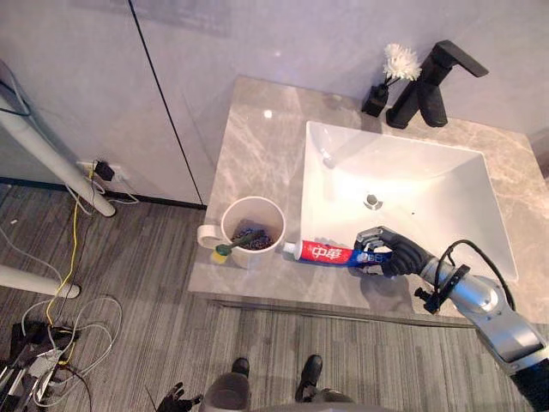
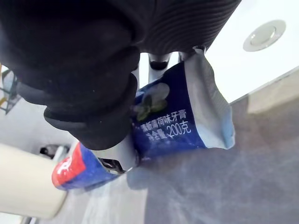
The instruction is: Organize washtable
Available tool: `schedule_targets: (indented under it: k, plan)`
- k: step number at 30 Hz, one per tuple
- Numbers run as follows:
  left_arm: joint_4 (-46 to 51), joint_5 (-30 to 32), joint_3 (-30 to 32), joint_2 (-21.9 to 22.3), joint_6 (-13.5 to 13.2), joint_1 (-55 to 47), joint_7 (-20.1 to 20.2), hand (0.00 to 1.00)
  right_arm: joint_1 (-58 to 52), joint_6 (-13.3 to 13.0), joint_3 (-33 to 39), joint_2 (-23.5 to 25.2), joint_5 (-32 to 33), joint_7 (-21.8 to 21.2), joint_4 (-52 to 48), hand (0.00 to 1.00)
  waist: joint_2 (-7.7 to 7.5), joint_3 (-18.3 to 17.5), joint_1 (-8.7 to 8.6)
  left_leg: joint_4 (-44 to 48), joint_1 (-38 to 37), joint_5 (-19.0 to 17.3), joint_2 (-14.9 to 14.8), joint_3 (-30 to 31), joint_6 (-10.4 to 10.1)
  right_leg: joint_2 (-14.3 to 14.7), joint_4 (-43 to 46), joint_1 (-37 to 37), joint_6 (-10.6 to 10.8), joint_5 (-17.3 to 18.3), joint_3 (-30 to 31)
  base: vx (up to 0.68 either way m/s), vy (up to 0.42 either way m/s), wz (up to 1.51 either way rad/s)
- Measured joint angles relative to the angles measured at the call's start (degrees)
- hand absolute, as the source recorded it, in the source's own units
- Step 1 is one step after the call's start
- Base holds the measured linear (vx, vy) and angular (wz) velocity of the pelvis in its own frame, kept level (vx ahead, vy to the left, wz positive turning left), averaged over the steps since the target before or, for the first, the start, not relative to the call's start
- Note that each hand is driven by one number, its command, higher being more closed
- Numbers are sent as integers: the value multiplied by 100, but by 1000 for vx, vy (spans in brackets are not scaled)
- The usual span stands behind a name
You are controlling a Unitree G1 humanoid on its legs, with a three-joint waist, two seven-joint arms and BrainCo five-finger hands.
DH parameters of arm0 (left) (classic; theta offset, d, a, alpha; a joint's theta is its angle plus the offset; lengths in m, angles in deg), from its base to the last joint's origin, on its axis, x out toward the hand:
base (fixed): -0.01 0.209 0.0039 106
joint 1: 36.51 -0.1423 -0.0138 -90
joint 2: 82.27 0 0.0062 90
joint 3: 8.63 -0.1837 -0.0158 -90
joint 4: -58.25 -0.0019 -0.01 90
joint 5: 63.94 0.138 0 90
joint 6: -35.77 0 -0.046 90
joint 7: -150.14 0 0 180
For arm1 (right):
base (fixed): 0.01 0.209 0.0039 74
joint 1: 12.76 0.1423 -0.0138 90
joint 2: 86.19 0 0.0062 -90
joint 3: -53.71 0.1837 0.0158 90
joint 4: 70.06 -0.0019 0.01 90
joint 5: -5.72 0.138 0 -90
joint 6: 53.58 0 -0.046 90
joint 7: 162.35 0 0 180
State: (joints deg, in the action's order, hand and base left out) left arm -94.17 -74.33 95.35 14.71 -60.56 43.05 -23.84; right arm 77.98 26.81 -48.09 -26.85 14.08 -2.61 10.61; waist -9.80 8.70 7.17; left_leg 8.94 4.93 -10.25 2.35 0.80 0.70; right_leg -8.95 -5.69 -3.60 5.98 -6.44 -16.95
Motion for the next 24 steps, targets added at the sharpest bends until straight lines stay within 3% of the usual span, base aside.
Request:
schedule_targets:
  k: [3,7,11,14,18,22,24]
  plan:
    - [14,-336,312,25,84,1,-10,0,30,-5,46,0,-5,-8,96,100,8,-21,-9,0,-65,-3,16,-7,-6,-16,0,58,0,0,-4,4,-2,-1]
    - [443,-1618,1704,172,103,30,-250,0,174,144,748,5,-229,73,874,100,72,-275,-28,-1,-111,-2,47,-1,-4,-43,0,106,0,0,-24,0,0,0]
    - [1725,-2596,3211,-348,38,57,-744,0,876,379,1831,-4,-611,771,1244,100,283,-519,-61,3,-190,-1,55,9,-2,-41,0,153,1,1,-18,-15,-32,-10]
    - [3166,-2972,3884,-876,-337,277,-1086,0,1368,361,2766,-19,-1078,1402,977,100,475,-695,-38,-1,-294,0,49,77,-1,-31,0,262,0,5,-39,-19,-55,2]
    - [4637,-3003,3943,-1392,-664,837,-1365,0,1805,327,3229,12,-1237,2302,564,100,664,-956,-38,-9,-389,0,76,231,-1,-56,0,414,1,35,-189,-25,-39,15]
    - [5329,-3055,3260,-1759,-795,1265,-1513,0,2024,220,2988,334,-1241,2537,360,100,660,-962,-15,-39,-390,3,75,331,4,-44,0,430,-11,70,-204,-75,-55,10]
    - [5796,-3279,2638,-2004,-807,1412,-1501,0,2151,185,2618,583,-1228,2531,329,100,658,-963,-2,-81,-397,24,64,374,31,-27,0,427,-13,77,-213,-97,-61,6]
